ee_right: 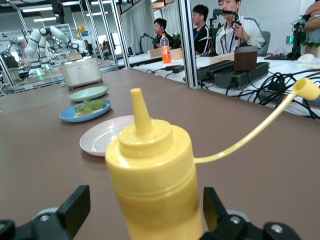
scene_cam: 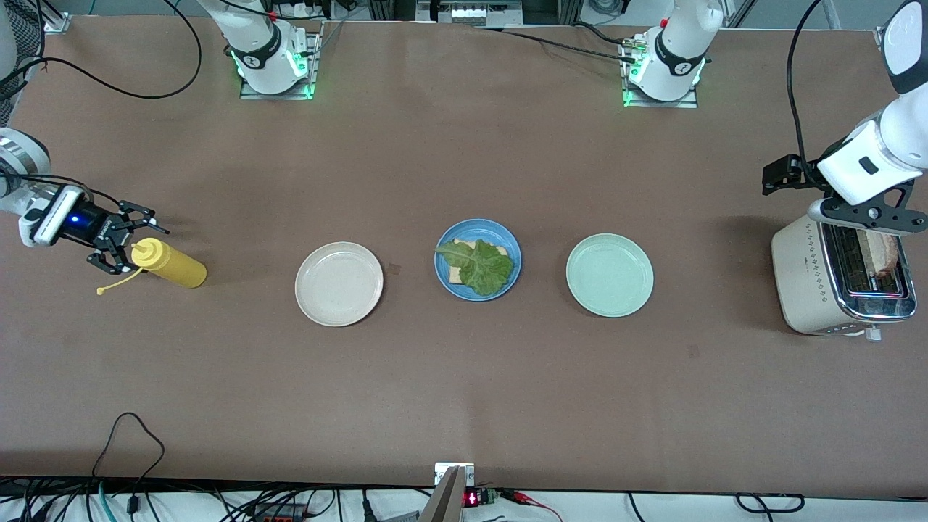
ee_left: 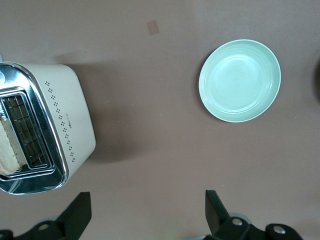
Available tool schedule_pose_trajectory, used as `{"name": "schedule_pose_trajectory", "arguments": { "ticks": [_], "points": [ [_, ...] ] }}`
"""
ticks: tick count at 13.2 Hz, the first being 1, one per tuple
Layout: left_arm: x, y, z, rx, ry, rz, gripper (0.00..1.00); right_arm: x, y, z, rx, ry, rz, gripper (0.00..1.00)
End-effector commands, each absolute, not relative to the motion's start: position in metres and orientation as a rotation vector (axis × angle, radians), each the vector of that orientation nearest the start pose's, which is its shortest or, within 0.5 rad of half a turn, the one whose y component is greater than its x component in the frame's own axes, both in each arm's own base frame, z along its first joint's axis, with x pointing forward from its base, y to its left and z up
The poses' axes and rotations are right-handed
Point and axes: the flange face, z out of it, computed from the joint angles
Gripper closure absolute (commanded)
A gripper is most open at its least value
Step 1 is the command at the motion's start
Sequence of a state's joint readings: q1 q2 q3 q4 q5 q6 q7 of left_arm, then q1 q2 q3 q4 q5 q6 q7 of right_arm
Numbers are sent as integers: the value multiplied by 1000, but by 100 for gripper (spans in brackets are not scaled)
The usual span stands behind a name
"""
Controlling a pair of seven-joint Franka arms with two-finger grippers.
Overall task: Make sandwich in blue plate with both arms
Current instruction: 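Grasp the yellow squeeze bottle with the right gripper and lift it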
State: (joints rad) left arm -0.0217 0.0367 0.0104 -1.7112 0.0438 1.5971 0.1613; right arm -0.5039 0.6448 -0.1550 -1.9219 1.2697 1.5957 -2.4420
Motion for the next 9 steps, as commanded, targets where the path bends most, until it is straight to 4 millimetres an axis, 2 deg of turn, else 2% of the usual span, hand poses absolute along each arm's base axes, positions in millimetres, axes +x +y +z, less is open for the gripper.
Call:
{"name": "schedule_pose_trajectory", "arguments": {
  "ticks": [1,5,9],
  "points": [
    [559,0,545,-3097,291,229,0,502,-255,138,-1724,-991,-1297,0],
    [558,0,544,-3097,291,231,0,505,-249,130,-1716,-999,-1320,0],
    [558,0,544,-3097,291,231,0,510,-241,112,-1718,-960,-1333,0]
  ]
}}
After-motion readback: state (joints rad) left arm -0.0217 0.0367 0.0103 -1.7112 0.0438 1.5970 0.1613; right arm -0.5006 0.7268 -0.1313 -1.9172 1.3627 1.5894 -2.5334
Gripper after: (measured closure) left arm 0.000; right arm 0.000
